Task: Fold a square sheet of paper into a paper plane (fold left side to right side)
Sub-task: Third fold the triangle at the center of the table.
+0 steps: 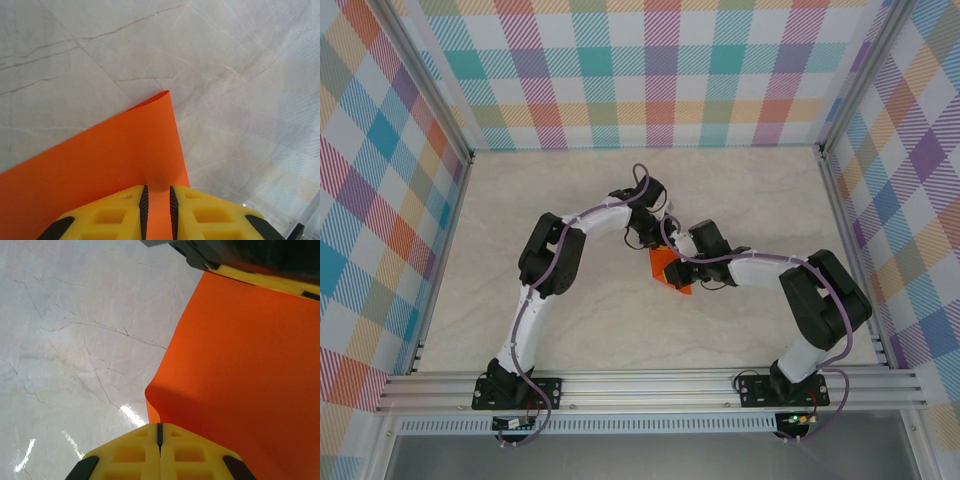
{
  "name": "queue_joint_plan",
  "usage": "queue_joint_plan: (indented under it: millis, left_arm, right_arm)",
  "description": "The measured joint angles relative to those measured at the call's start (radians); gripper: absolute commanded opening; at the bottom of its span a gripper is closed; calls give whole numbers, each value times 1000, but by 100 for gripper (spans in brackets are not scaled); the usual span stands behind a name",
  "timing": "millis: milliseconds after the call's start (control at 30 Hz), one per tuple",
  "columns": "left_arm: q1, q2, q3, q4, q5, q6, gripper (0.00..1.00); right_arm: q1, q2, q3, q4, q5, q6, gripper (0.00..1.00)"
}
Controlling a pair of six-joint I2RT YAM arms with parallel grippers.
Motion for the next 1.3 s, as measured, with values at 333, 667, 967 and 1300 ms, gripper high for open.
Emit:
queue_joint_plan:
  millis: [333, 667, 967, 1300]
  left_arm:
    - [-5, 3, 0, -8, -24, 38, 16]
    - [-6, 3, 0, -9, -35, 61, 14]
    - [-6, 3, 0, -10, -35, 64, 13]
    - [-6, 3, 0, -10, -38, 64, 13]
  right_arm:
    - [-1, 0, 0, -8, -18, -1, 0]
    - [-69, 0, 4, -15, -72, 4, 0]
    - [-103, 22, 21, -23, -82, 8, 0]
    - [-129, 73, 51, -49, -77, 19, 0]
